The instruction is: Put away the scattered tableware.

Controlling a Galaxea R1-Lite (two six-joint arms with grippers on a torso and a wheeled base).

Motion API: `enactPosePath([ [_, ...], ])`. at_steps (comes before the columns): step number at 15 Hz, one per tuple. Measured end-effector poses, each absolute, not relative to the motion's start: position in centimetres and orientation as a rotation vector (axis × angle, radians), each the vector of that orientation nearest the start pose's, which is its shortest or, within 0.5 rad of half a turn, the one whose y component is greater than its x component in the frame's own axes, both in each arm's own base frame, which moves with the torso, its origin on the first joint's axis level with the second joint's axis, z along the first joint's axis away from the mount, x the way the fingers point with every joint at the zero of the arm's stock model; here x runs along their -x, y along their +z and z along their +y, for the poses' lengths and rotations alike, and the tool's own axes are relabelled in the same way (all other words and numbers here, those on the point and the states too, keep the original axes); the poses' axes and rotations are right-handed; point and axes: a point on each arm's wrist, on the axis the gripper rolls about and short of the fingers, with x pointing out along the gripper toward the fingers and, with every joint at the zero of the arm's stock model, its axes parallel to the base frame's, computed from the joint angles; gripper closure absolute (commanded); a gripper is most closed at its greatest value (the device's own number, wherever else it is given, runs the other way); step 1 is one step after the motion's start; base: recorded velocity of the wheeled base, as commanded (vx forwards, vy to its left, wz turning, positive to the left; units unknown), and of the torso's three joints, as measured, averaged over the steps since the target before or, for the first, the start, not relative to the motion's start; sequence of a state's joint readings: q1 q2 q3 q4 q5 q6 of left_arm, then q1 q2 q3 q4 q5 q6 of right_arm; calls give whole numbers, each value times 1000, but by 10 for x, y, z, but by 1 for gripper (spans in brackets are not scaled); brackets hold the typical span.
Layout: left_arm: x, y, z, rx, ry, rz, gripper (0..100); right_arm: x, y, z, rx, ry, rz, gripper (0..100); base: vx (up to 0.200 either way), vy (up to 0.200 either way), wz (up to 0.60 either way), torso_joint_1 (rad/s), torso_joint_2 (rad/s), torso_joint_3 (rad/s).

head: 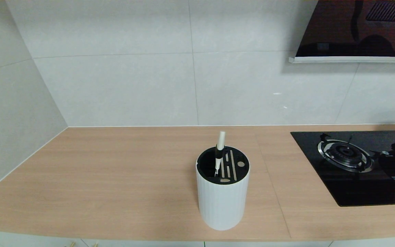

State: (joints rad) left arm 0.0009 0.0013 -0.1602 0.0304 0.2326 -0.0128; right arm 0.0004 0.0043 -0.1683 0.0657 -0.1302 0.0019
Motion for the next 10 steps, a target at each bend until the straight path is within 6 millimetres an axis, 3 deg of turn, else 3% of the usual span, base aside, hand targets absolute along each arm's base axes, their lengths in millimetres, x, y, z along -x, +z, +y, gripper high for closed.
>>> enactPosePath([
  [4, 24, 83, 3, -2, 150, -53, 0, 24, 85, -1, -1, -31, -63, 0, 0, 0, 0, 0, 0, 0],
  [7, 23, 76, 0, -48, 18, 1, 0, 23, 78, 0, 5, 3, -21, 0, 0, 0, 0, 0, 0, 0],
  [10, 23, 75, 0, -49, 10, 3, 0, 23, 77, 1, 5, 26, -5, 0, 0, 0, 0, 0, 0, 0],
])
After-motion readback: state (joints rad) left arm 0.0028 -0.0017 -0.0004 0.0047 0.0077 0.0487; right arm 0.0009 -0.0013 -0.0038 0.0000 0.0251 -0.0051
